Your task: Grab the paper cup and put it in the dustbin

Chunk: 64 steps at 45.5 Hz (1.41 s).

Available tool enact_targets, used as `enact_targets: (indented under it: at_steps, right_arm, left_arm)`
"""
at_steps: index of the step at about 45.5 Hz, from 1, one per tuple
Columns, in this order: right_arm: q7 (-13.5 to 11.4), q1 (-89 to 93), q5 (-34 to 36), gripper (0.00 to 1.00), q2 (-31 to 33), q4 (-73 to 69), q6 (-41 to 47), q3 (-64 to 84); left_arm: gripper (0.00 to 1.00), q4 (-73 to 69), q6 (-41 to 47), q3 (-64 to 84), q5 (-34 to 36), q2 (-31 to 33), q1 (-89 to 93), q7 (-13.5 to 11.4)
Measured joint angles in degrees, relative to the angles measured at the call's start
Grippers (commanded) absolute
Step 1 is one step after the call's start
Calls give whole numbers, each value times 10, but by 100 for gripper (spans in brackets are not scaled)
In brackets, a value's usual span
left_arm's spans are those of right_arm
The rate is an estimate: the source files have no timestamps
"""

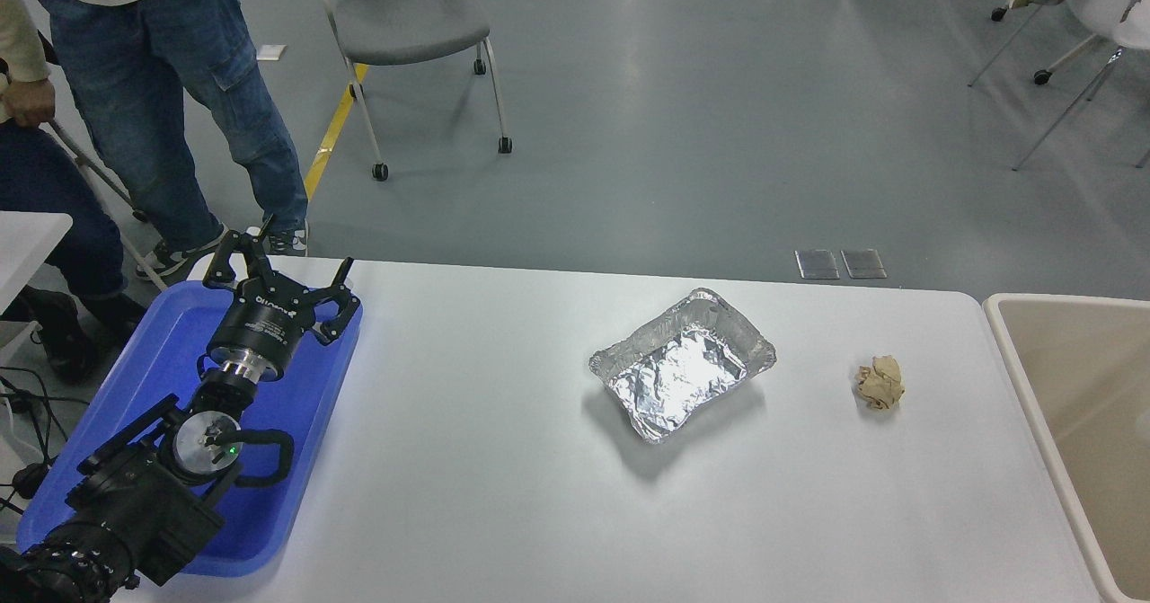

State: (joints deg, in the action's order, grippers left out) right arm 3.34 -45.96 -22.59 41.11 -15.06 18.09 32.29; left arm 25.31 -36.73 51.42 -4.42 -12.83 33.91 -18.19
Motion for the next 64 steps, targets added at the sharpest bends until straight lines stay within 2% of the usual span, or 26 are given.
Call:
enact_targets:
  at_steps: [8, 15, 16, 19, 30, 50, 64]
  right_arm:
    - [-10, 12, 0, 0, -10, 4, -28, -9]
    - [-13, 17, 0, 79, -15, 5, -57, -13]
    - [-13, 17, 0, 87, -16, 5, -62, -13]
    - [-14, 20, 0, 99, -18, 5, -85, -14]
    - [-15, 26, 0, 100, -27, 1, -145, -15]
    - [-15, 18, 0, 100, -26, -25, -166, -16]
    - [-15, -15, 0, 100, 16, -107, -168, -13]
  left_arm:
    - [100, 0, 0, 0, 0, 0, 0, 0]
    - [100, 0, 0, 0, 0, 0, 0, 0]
    - [100, 0, 0, 0, 0, 0, 0, 0]
    - [100, 0, 0, 0, 0, 0, 0, 0]
    - [100, 0, 0, 0, 0, 0, 0, 0]
    - [100, 0, 0, 0, -1, 0, 0, 0]
    - [100, 0, 0, 0, -1, 0, 0, 0]
